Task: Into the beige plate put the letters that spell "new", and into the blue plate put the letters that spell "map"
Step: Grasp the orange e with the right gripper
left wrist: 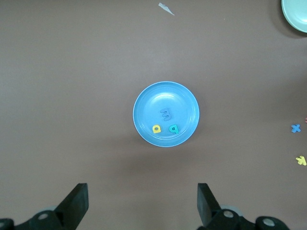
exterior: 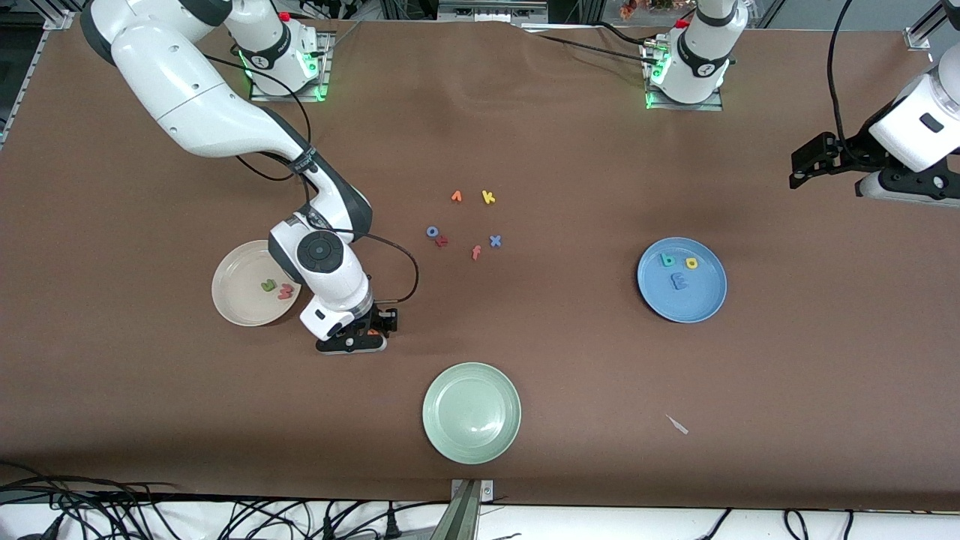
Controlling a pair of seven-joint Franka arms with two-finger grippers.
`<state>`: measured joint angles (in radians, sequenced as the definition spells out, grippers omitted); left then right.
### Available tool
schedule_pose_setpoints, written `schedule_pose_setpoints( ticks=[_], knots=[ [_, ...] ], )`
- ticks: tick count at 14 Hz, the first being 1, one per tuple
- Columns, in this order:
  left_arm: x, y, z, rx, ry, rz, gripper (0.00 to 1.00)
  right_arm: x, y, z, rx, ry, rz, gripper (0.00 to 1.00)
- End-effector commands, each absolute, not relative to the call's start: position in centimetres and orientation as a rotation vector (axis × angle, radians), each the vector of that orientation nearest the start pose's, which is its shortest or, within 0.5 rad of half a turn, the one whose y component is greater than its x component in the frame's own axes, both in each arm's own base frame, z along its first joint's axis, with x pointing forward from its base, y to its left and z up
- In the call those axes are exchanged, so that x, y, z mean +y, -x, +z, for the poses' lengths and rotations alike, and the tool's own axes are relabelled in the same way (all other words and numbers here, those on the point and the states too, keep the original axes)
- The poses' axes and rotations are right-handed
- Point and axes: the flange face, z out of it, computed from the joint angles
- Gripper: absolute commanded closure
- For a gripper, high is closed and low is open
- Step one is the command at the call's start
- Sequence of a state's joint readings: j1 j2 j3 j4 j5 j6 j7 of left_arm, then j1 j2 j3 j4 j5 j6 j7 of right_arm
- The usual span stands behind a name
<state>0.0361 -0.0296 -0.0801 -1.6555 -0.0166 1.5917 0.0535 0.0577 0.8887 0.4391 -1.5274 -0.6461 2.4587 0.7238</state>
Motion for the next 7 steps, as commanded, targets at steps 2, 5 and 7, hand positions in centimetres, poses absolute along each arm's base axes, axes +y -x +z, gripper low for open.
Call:
schedule_pose_setpoints(
  ticks=[2,5,7],
  knots=[
    [-2.48,-53.71,61.13,0.169,3.162,0.075,0.00,29.84,-65.67,17.16,-0.114,3.119,-0.303,0.43],
    [-2.45,-53.73,61.14,0.186,3.158,0.072,0.00,29.86,-65.33,16.92,-0.125,3.124,-0.292,0.51],
    [-2.45,-53.75,61.16,0.186,3.158,0.070,0.00,29.85,-65.33,16.91,-0.132,3.125,-0.290,0.63]
  ],
)
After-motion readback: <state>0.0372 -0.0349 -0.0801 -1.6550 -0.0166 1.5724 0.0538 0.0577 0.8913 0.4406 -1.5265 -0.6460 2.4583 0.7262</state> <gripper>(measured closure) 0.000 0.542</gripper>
